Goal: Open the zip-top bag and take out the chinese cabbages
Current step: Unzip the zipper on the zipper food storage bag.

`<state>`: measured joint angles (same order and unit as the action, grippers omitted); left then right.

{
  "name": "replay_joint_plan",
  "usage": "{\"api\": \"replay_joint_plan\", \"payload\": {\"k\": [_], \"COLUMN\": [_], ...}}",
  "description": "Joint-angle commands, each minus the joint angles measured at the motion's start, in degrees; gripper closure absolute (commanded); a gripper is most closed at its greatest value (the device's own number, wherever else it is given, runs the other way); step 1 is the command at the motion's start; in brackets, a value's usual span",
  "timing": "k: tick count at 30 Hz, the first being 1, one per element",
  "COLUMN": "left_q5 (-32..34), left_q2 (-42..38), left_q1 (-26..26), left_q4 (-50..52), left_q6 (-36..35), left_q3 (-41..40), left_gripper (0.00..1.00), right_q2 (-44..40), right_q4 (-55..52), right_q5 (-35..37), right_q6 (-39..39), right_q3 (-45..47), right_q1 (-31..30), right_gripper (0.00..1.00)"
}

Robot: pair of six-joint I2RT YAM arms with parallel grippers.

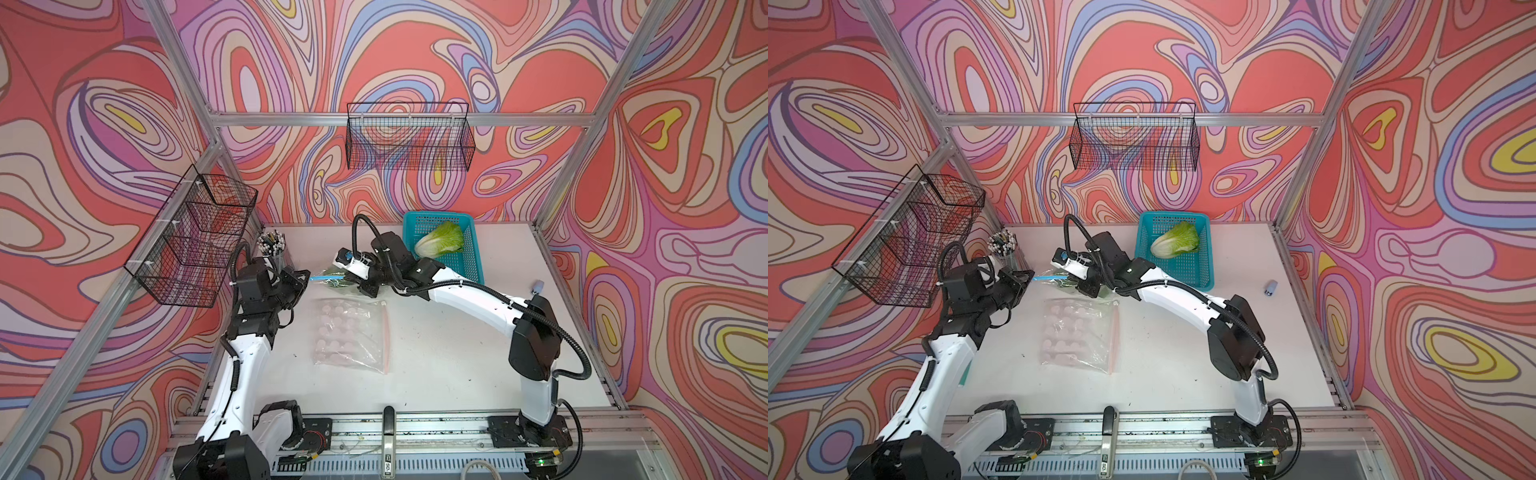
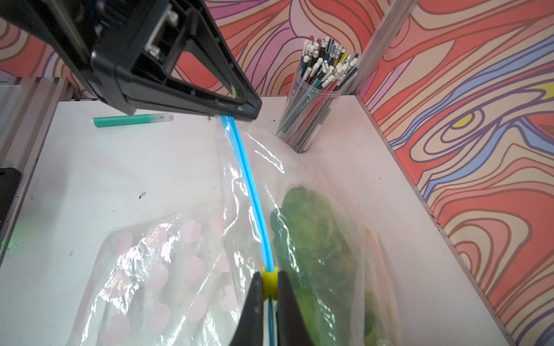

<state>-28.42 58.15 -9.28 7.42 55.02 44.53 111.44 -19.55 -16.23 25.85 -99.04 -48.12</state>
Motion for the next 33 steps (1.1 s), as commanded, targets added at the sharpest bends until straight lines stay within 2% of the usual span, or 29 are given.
{"api": "replay_joint_plan", "payload": {"k": [1, 33], "left_q5": [4.0, 4.6], "left_q2": [-0.6, 0.5], "left_q1": [-1.7, -5.4], "left_q4": [-0.7, -0.6], "left_q6": [-1.3, -2.2], "left_q3": [2.3, 2.9], "left_gripper": [1.00, 1.00], "right_q2": [-3.2, -13.1], "right_q4": [-1.2, -1.3], "right_q5": [3.9, 13.5], "right_q6": [0.1, -0.6], "right_q3": [2.2, 12.6], "right_q1": [2.0, 6.4], "right_gripper": [1.00, 1.00]}}
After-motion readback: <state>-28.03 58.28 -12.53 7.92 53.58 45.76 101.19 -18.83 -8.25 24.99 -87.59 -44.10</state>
